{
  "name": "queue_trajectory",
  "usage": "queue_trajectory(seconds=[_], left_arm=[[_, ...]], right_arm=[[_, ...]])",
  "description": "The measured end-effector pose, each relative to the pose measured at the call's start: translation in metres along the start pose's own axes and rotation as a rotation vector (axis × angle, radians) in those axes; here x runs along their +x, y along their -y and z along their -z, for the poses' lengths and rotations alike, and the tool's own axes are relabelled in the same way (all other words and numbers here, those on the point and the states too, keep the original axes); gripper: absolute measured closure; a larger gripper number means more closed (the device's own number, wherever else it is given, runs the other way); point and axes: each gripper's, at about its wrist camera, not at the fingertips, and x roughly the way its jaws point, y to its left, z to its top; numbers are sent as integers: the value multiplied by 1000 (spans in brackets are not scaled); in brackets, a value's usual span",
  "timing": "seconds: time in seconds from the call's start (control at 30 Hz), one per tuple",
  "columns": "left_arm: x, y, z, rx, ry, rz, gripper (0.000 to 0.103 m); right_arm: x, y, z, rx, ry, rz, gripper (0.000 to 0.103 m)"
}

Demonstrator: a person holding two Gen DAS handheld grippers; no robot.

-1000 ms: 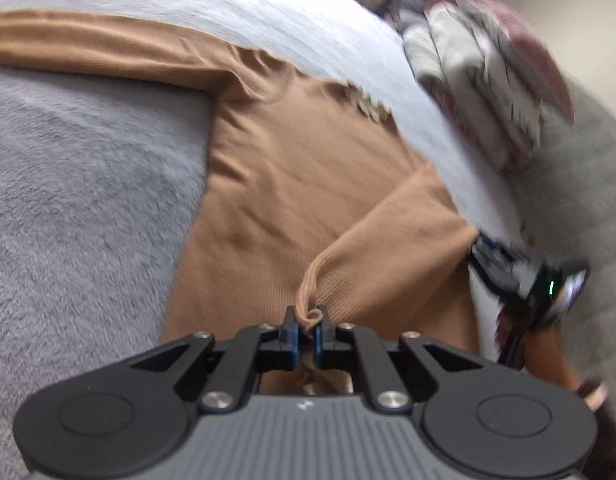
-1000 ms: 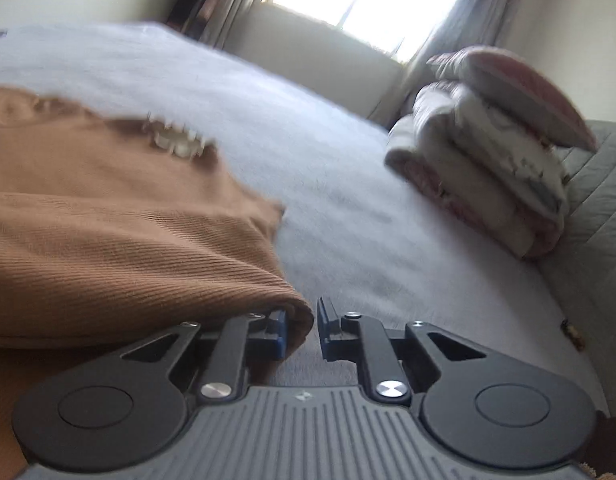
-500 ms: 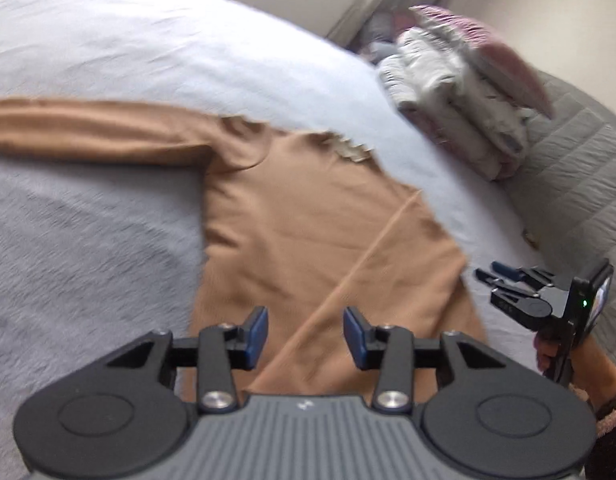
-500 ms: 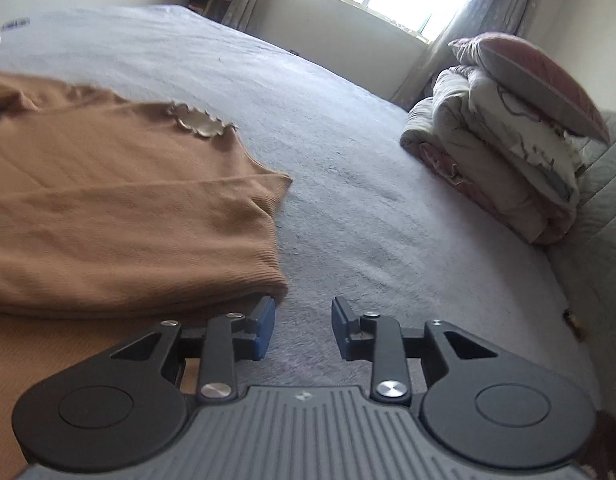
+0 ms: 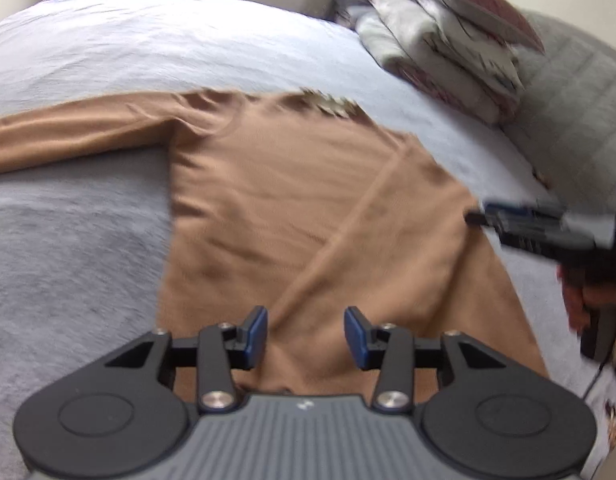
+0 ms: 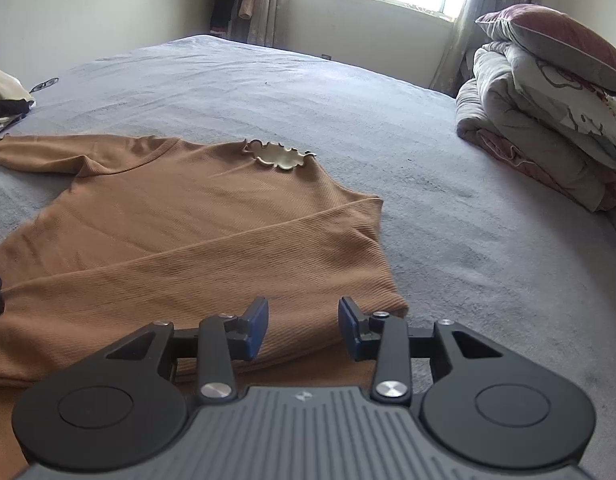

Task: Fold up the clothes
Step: 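Move the left gripper to the other sleeve cuff and grasp it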

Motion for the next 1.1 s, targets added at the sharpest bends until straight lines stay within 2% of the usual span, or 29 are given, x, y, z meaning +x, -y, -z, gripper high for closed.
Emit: queue_trajectory(seconds=[0.03,0.1,0.23,0.33,0.5,0.63,0.9,0.97,1.1], left_arm=[[-3,-6,-3,-28,17,-18,45],[-6,-22,-9,-97,51,-65,38],[0,-58,-26,-263,128,-213,29],[6,-86,-37,-397,175,-316,29],[6,-136,-49,-532,264,-423,29],[-6,-177,-56,-665,343,-437,29],[-27,-241,-55,-916,517,-403,30],[-28,-254,-50,-944,570,-398,33],[-29,-274,-41,-1007,631,-397,71]], right_arm=[[-3,-2,-1,9,0,-2,62],[-10,-7,-5,18,-1,5,60],[-29,-18,-13,15,2,29,58],[-47,-27,-19,18,28,34,51],[-71,-46,-23,47,66,55,49],[-81,-62,-18,63,89,33,49],[-80,-72,-8,117,96,12,49],[-80,-74,-6,122,94,14,49],[-81,-75,-3,150,96,8,49]])
